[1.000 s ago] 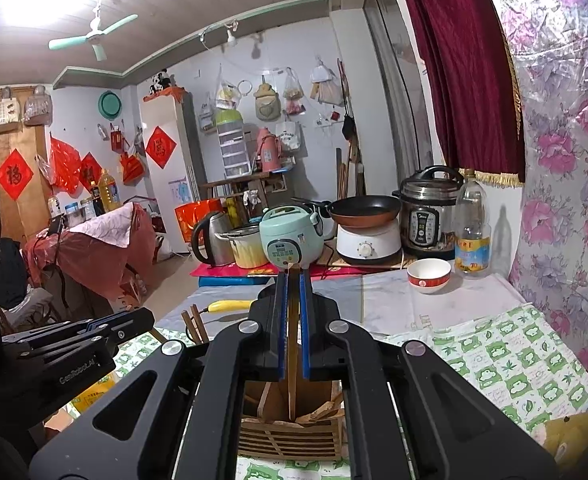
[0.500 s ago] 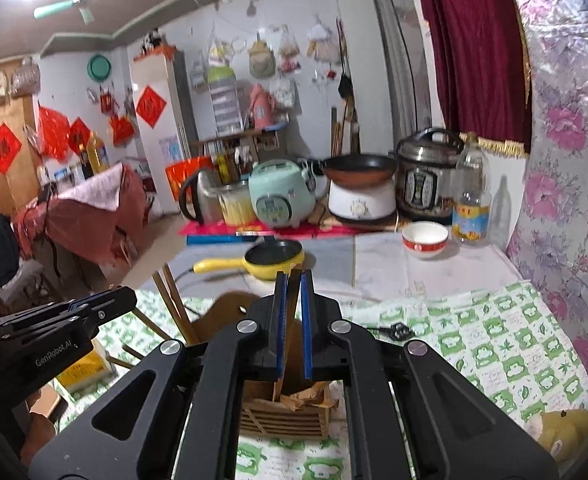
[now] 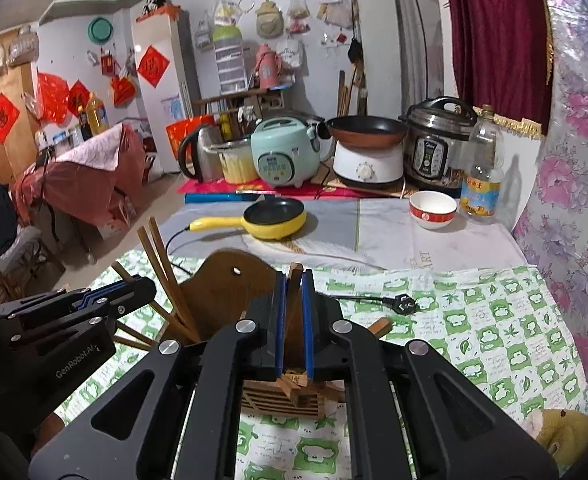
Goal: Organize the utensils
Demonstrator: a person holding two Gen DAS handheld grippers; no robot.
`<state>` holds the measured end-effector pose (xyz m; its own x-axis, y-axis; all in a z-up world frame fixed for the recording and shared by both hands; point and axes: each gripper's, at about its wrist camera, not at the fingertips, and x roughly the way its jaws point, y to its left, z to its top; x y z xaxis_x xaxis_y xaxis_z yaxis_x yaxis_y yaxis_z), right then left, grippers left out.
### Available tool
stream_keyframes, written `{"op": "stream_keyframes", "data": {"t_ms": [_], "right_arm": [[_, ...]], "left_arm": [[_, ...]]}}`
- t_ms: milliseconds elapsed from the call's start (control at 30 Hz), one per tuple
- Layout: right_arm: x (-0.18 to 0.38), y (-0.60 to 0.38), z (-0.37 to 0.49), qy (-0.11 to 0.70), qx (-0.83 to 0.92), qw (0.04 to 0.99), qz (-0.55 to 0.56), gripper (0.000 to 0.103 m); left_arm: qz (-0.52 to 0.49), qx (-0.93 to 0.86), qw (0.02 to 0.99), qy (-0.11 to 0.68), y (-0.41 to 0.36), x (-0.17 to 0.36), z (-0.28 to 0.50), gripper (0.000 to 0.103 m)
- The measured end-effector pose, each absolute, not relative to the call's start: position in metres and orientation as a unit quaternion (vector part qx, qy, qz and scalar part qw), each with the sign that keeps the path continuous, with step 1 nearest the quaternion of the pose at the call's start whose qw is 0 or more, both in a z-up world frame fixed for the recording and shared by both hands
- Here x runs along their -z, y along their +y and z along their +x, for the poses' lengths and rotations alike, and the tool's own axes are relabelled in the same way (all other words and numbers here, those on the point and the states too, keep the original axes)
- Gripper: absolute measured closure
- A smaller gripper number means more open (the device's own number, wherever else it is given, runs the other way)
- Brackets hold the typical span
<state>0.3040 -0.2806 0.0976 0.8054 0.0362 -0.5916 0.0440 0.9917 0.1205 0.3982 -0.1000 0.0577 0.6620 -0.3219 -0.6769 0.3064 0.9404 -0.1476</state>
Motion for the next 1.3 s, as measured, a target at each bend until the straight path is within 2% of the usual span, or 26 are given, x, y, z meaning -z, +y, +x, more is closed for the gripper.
{"op": "stream_keyframes", "data": {"t_ms": [167,200,267,433,500,833,967,1300], "right_arm": [[-0.094,-0.278,0.307,0.323,0.002,0.945,0.050,0.091],[-0.094,-0.278,0.308,0.326,0.001,0.944,0.052,0.091],[-0.093,-0.280,0.307,0.325,-0.004,0.944,0.061,0.090],[-0.099,-0.283,0.304,0.313,0.000,0.947,0.068,0.090],[-0.103,-0.286,0.301,0.307,0.001,0.949,0.075,0.089],[-0.115,-0.287,0.289,0.285,-0.001,0.955,0.082,0.087],[-0.120,-0.282,0.282,0.277,-0.002,0.958,0.078,0.081],[-0.132,-0.275,0.245,0.264,-0.001,0.962,0.068,0.079]], "left_arm": [[0.001,0.174,0.910,0.375,-0.105,-0.054,0.398,0.097],[0.001,0.176,0.909,0.377,-0.105,-0.053,0.398,0.093],[-0.007,0.190,0.907,0.377,-0.105,-0.054,0.396,0.080],[0.008,0.170,0.929,0.327,-0.107,-0.069,0.378,0.031],[0.004,0.165,0.935,0.313,-0.104,-0.075,0.373,0.025],[-0.018,0.132,0.944,0.303,-0.087,-0.087,0.375,0.011],[-0.025,0.116,0.944,0.307,-0.080,-0.088,0.376,0.009],[-0.026,0.100,0.949,0.297,-0.070,-0.100,0.348,0.008]]}}
